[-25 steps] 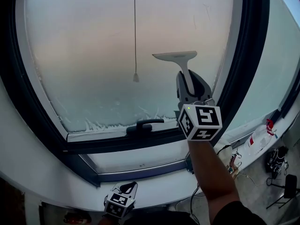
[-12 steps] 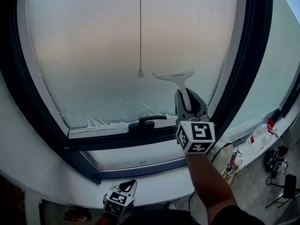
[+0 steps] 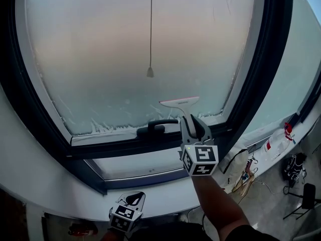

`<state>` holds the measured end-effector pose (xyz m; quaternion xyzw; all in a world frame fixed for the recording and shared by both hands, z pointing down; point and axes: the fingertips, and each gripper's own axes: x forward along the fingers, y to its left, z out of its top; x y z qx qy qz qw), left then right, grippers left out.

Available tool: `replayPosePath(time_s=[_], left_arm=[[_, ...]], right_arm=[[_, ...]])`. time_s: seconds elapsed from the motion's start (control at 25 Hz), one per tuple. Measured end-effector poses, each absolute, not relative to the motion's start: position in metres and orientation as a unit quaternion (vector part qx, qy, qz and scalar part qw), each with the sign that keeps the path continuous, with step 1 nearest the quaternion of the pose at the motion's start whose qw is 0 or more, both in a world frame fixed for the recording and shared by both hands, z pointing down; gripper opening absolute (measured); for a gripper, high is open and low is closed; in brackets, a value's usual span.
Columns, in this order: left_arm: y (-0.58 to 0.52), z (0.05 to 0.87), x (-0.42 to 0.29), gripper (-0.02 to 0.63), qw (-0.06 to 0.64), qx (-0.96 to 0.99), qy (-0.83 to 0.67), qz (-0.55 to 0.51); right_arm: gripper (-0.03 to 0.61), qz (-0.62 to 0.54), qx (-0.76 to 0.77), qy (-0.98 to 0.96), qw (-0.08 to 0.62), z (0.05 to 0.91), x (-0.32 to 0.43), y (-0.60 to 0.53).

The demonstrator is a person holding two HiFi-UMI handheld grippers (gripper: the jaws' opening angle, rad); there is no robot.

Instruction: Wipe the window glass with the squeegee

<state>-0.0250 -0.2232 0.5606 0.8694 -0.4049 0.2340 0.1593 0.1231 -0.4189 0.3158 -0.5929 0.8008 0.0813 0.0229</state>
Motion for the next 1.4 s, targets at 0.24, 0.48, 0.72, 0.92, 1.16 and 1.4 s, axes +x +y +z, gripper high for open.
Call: replayPosePath(time_s=[0.24,0.48,0.72,0.92,1.16,1.4], left_arm=[[-0.214,0.563,-0.034,0.0,0.16,0.87,-0.401,0.238],[-0.2,0.566,-0.048,0.0,0.157,0.873,-0.392,0.243],[-0.189,0.573,-0.065,0.0,0.153,0.868,-0.397,0.254],[-0.179,0.568,-0.069,0.0,0.165,0.864,-0.405,0.247],[-0.183,0.57,-0.066,0.0,0.161,0.855,-0.431,0.24],[-0.189,0.553,-0.041,0.0,0.168,0.844,-0.452,0.234]], right_arm=[[0.087,0.035,-0.605,0.795,0.004,0.358,0.125,-0.418],[0.087,-0.003,-0.622,0.783,-0.013,0.397,0.126,-0.415],[0.087,-0.012,-0.632,0.775,-0.01,0.408,0.127,-0.412],[0.087,-0.009,-0.633,0.774,-0.009,0.41,0.127,-0.41],[0.087,-0.001,-0.623,0.782,-0.013,0.413,0.129,-0.412],[0.087,-0.005,-0.597,0.802,-0.026,0.406,0.134,-0.412]])
